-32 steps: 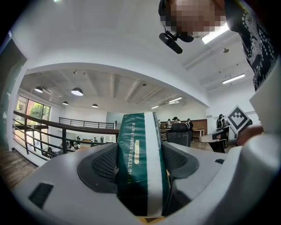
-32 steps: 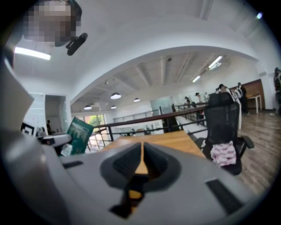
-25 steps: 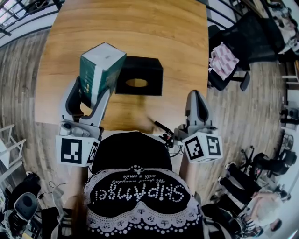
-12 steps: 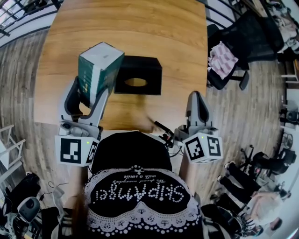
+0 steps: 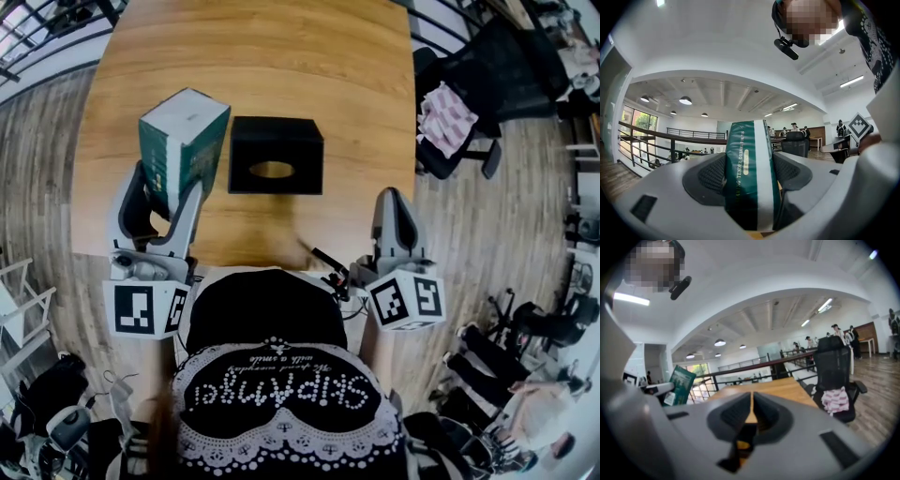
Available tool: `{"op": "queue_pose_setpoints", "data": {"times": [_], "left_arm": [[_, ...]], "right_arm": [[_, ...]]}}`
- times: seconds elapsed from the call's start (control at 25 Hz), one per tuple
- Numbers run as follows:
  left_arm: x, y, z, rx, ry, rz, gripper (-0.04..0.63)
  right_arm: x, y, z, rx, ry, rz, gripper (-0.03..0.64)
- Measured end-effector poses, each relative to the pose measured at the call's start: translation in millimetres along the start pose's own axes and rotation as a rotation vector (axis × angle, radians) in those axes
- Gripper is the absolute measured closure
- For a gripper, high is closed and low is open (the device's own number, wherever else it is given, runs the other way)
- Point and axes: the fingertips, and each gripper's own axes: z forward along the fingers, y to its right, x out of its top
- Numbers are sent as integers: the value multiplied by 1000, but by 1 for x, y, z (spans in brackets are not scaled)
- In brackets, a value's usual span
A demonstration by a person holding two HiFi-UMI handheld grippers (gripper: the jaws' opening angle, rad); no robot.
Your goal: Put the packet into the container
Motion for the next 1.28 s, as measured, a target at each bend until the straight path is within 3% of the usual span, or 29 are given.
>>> {"op": "queue_pose_setpoints", "data": {"times": [0.4, 0.76, 1.08, 1.28], "left_arm": [[25, -13, 12, -40, 23, 103, 256], [50, 9, 39, -184, 24, 202, 256], [32, 47, 74, -324, -50, 193, 256], [28, 47, 78, -369, -81, 195, 256]], "right_arm": [[-16, 13, -8, -19, -9, 32, 578], [-16, 17, -12, -37, -12, 44, 577], [-23, 36, -7, -36, -15, 69, 578], [-25, 27, -8, -43, -21, 74, 577]]}}
